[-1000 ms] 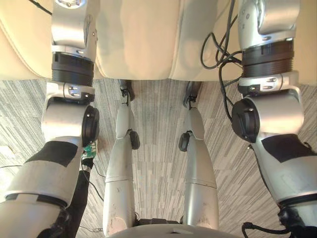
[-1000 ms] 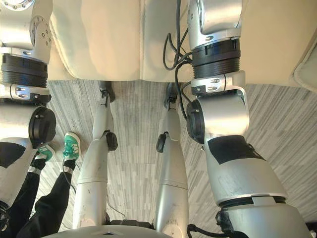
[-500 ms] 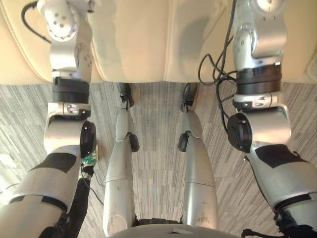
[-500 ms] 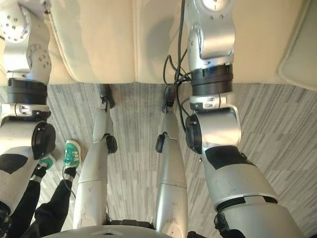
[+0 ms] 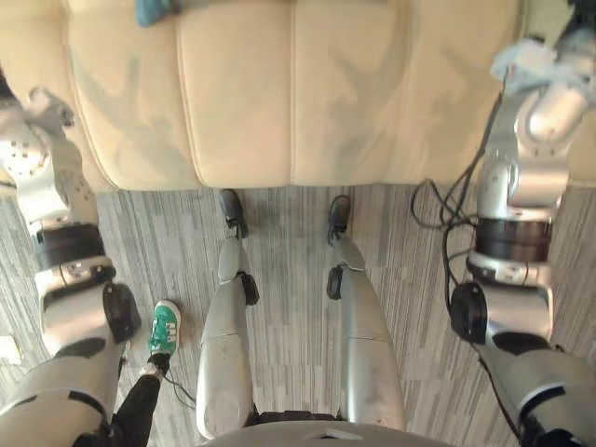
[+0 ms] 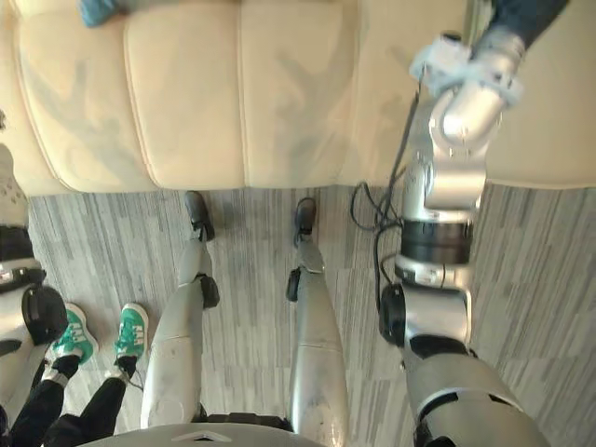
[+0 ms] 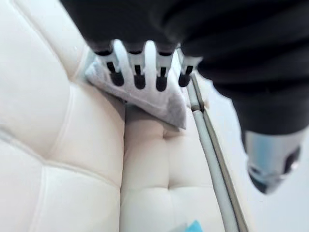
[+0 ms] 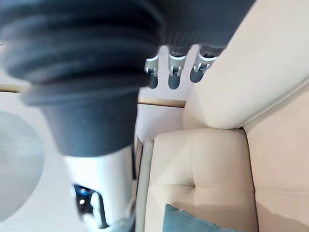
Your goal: Pick up cushions and gather them together orderly.
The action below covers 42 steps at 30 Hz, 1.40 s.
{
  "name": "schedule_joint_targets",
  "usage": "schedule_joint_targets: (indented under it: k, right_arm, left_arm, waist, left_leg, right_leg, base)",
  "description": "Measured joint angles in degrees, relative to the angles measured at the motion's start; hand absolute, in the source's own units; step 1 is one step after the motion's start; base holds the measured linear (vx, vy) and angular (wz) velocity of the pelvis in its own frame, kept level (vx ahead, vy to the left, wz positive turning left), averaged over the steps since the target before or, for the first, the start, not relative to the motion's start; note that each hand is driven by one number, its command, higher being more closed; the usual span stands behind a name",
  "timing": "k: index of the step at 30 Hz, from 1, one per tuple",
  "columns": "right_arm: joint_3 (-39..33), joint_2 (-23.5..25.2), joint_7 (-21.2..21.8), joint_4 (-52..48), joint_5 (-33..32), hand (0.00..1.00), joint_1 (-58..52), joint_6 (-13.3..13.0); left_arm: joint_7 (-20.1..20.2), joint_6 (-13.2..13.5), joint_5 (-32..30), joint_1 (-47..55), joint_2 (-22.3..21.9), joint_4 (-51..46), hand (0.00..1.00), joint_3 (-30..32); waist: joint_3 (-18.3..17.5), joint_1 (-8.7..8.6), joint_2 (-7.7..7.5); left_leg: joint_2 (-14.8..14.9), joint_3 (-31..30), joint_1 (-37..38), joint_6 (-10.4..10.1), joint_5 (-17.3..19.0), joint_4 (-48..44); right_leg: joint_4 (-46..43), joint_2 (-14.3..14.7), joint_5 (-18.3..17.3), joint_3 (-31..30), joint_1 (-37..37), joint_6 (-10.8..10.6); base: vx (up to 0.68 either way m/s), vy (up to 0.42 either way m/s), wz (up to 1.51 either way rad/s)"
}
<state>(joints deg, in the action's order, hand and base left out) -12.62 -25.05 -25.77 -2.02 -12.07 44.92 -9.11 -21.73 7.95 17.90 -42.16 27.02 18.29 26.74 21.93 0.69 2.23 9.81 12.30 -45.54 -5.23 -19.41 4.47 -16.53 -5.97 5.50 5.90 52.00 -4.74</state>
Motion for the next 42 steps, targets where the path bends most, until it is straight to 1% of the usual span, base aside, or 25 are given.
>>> schedule_joint_targets:
  k: [1,2,3,5,7,8,10,12,13,15,16,19,20,21,22,26,29,30,34,36,37,39,40,41,42]
  right_arm:
    - [-0.87,0.22,0.83,-1.65,0.05,0.00,-3.70,-0.33]
    - [-1.40,0.80,1.37,-2.15,0.16,0.00,-5.40,-0.69]
    - [-2.18,3.10,2.03,-3.03,0.19,0.00,-9.49,-0.82]
    - [-1.85,6.82,3.65,-4.23,0.50,0.00,-15.58,-0.88]
    - [-0.13,12.39,6.54,-4.21,1.30,0.00,-24.65,-0.88]
    - [0.54,13.79,7.12,-4.19,1.55,0.00,-27.32,-0.89]
    - [1.85,17.73,9.85,-3.12,3.50,0.00,-36.39,-0.77]
    - [3.24,19.34,11.70,0.09,3.70,0.00,-42.47,-0.75]
    - [3.47,20.15,12.89,3.13,5.62,0.00,-45.04,-0.59]
    - [4.69,20.96,14.93,11.14,8.02,0.00,-50.26,0.06]
    - [4.67,21.25,15.38,12.52,8.04,0.00,-50.98,0.29]
    - [3.61,23.24,17.04,23.87,9.90,0.00,-53.79,2.08]
    - [2.01,24.33,17.12,28.46,10.34,0.00,-54.08,3.09]
    - [1.41,24.63,17.12,29.95,10.34,0.00,-54.01,3.26]
    - [0.12,25.07,17.17,34.03,10.36,0.00,-53.99,3.45]
    - [-4.69,25.15,18.00,44.23,10.30,0.00,-53.73,4.72]
    - [-7.39,24.98,18.27,49.79,10.30,0.00,-53.44,5.55]
    - [-8.66,24.81,18.43,52.75,10.31,0.00,-53.08,5.79]
    - [-10.76,24.35,19.44,56.96,10.39,0.00,-52.57,6.77]
    - [-10.78,24.23,19.46,57.61,11.74,0.00,-51.79,7.01]
    - [-10.79,24.20,19.45,57.70,12.33,0.00,-51.01,7.01]
    - [-10.44,24.41,19.36,57.23,12.43,0.00,-48.47,7.00]
    - [-10.24,24.66,19.36,56.85,12.43,0.00,-48.19,6.94]
    - [-9.74,24.99,19.35,56.80,12.42,0.00,-47.69,6.84]
    - [-8.26,25.00,19.29,56.66,12.39,0.00,-47.49,6.85]
  left_arm:
    - [0.24,0.92,0.03,3.19,-1.29,-2.78,0.00,1.07]
    - [0.48,1.36,0.10,4.91,-2.17,-4.09,0.00,1.61]
    - [0.89,2.19,0.80,8.97,-5.17,-6.59,0.00,2.40]
    - [1.46,2.63,1.92,14.53,-9.52,-8.78,0.00,2.06]
    - [4.03,3.27,2.28,24.45,-15.32,-8.93,0.00,-0.70]
    - [5.05,3.27,2.35,27.25,-16.46,-8.81,0.00,-1.86]
    - [8.34,3.16,2.14,35.89,-19.50,-7.80,0.00,-6.66]
    - [10.99,2.64,1.19,41.21,-21.40,-4.11,0.00,-10.16]
    - [12.34,1.79,-0.71,43.25,-22.04,-1.03,0.00,-11.64]
    - [14.61,0.57,-5.17,47.26,-24.83,6.58,0.00,-13.88]
    - [14.73,0.31,-6.06,47.74,-25.40,7.77,0.00,-13.91]
    - [14.85,-1.15,-9.79,49.19,-27.97,16.97,0.00,-12.88]
    - [14.69,-1.49,-11.42,49.81,-28.49,20.25,0.00,-12.48]
    - [14.68,-1.67,-11.70,49.81,-28.72,21.36,0.00,-11.91]
    - [14.58,-2.28,-12.20,49.97,-29.53,24.48,0.00,-9.89]
    - [14.65,-3.13,-14.34,50.27,-29.92,31.79,0.00,-7.09]
    - [14.73,-3.48,-16.59,50.26,-29.69,35.46,0.00,-6.71]
    - [14.90,-3.72,-17.20,50.09,-29.34,36.62,0.00,-6.72]
    - [15.04,-4.50,-19.41,50.19,-26.90,38.97,0.00,-7.25]
    - [15.05,-4.53,-19.88,50.22,-25.93,39.07,0.00,-7.28]
    - [15.04,-4.53,-20.02,50.22,-25.61,39.08,0.00,-7.12]
    - [14.89,-4.57,-19.81,49.37,-25.07,39.09,0.00,-6.75]
    - [14.85,-4.60,-19.73,49.00,-24.86,39.07,0.00,-6.74]
    - [14.63,-4.62,-19.41,47.67,-24.38,38.94,0.00,-6.60]
    - [14.49,-4.76,-19.12,46.15,-24.24,38.27,0.00,-6.33]
  waist:
    - [-0.21,0.08,-0.21]
    - [-0.21,0.07,-0.20]
    - [-0.21,-0.13,-0.21]
    - [-0.21,-0.16,-0.21]
    - [-0.77,0.25,-0.82]
    - [-1.27,0.25,-1.04]
    - [-4.20,0.56,-1.78]
    - [-5.76,0.64,-2.21]
    - [-7.47,0.66,-2.36]
    - [-11.35,0.65,-2.37]
    - [-11.93,0.67,-2.34]
    - [-15.36,0.44,-2.29]
    - [-16.70,0.50,-2.26]
    - [-17.16,0.55,-2.31]
    - [-18.81,0.66,-2.17]
    - [-21.41,0.71,-1.99]
    - [-21.82,0.55,-2.02]
    - [-21.87,0.43,-2.11]
    - [-21.70,-0.65,-2.52]
    - [-21.63,-0.61,-2.90]
    - [-20.99,-0.48,-3.72]
    - [-19.71,0.67,-4.16]
    - [-19.39,0.67,-4.44]
    - [-18.20,0.69,-5.36]
    - [-17.38,1.20,-6.25]
  left_leg:
    - [-0.05,-0.07,1.00,0.77,-0.62,-0.01]
    - [-0.07,-0.30,1.69,0.78,-0.63,-0.01]
    - [-0.09,-1.11,3.53,0.78,-0.63,-0.02]
    - [-0.21,-1.51,6.27,0.60,-0.45,-0.01]
    - [-0.30,-1.68,11.37,0.44,1.25,-0.01]
    - [-0.36,-1.67,12.64,0.23,1.72,-0.01]
    - [-0.38,-1.56,15.98,0.07,2.86,-0.01]
    - [-0.44,-1.26,20.75,-0.16,4.29,-0.01]
    - [-0.54,-1.09,22.70,-0.62,5.21,0.00]
    - [-0.61,0.10,28.11,-0.66,7.25,0.00]
    - [-0.60,0.28,28.92,-0.70,7.48,0.01]
    - [-0.58,0.95,34.45,-0.73,9.21,0.01]
    - [-0.58,1.36,36.50,-0.68,9.88,0.02]
    - [-0.59,1.64,37.17,-0.69,10.13,0.02]
    - [-0.72,2.06,38.62,-0.84,10.81,0.03]
    - [-1.09,1.90,42.38,-1.05,12.38,0.05]
    - [-1.38,1.69,44.10,-1.13,13.11,0.05]
    - [-1.60,1.65,44.78,-1.38,13.32,0.04]
    - [-2.23,2.07,47.47,-1.07,13.61,0.01]
    - [-2.25,3.24,47.95,-1.09,13.92,0.01]
    - [-2.27,4.19,47.72,-1.13,14.04,0.02]
    - [-2.32,7.53,45.99,-0.98,14.71,-0.54]
    - [-2.28,7.85,44.79,-0.75,15.24,-1.72]
    - [-2.27,7.98,42.06,0.19,16.89,-5.38]
    - [-2.30,6.78,38.91,2.22,18.24,-8.88]
  right_leg:
    - [-0.09,-0.02,-0.34,0.35,-1.19,0.08]
    - [-0.12,-0.08,-0.64,0.72,-2.04,0.09]
    - [-0.32,-0.15,-1.51,1.40,-4.24,0.08]
    - [-1.03,-0.53,-2.94,2.35,-7.23,0.10]
    - [-2.65,-0.75,-5.42,2.67,-11.64,0.27]
    - [-2.89,-0.86,-6.14,2.73,-12.62,0.30]
    - [-3.31,-0.93,-7.80,2.82,-15.74,0.74]
    - [-3.26,-1.08,-9.12,2.82,-20.18,0.29]
    - [-3.12,-1.20,-9.66,2.85,-21.90,0.28]
    - [-2.03,-1.51,-10.25,3.04,-27.30,0.09]
    - [-1.74,-1.53,-10.28,3.03,-28.16,0.05]
    - [0.65,-1.62,-10.45,3.80,-34.64,-0.17]
    - [1.80,-1.61,-10.45,3.98,-37.07,-0.19]
    - [2.11,-1.61,-10.45,4.09,-37.79,-0.19]
    - [3.15,-1.69,-10.39,4.23,-39.52,-0.27]
    - [6.50,-1.70,-9.94,4.51,-44.91,-0.95]
    - [8.80,-1.70,-9.01,4.46,-47.56,-1.32]
    - [10.02,-1.72,-8.38,4.38,-48.86,-2.06]
    - [12.65,-1.77,-6.92,3.29,-52.30,-2.35]
    - [13.54,-1.64,-6.07,1.72,-52.15,-2.36]
    - [13.95,-1.57,-5.33,0.54,-51.31,-2.33]
    - [14.04,-1.42,-3.16,-3.12,-47.36,-2.03]
    - [13.98,-1.51,-2.70,-3.60,-46.40,-2.02]
    - [13.90,-1.86,-1.20,-3.85,-45.09,-1.65]
    - [15.22,-1.67,1.98,-4.58,-43.44,-0.89]
  base:
    - [0.05,-0.144,0.11]
    - [0.04,-0.150,0.21]
    - [0.03,-0.166,0.27]
    - [0.02,-0.180,0.28]
    - [0.04,-0.209,0.17]
    - [0.05,-0.181,0.09]
    - [0.05,-0.116,0.05]
    - [0.06,-0.100,-0.02]
    - [0.06,-0.051,-0.09]
    - [0.10,-0.032,-0.15]
    - [0.13,-0.010,-0.16]
    - [0.12,0.007,-0.06]
    - [0.12,0.017,-0.05]
    - [0.13,0.020,-0.13]
    - [0.08,0.013,-0.11]
    - [0.11,0.023,0.00]
    - [0.11,0.033,-0.02]
    - [0.09,0.031,0.00]
    - [0.08,0.032,-0.13]
    - [0.02,0.035,-0.36]
    - [-0.05,0.030,-0.55]
    - [-0.12,0.057,-0.81]
    - [-0.15,0.052,-0.56]
    - [-0.15,0.032,-0.41]
    - [-0.23,0.002,-0.59]
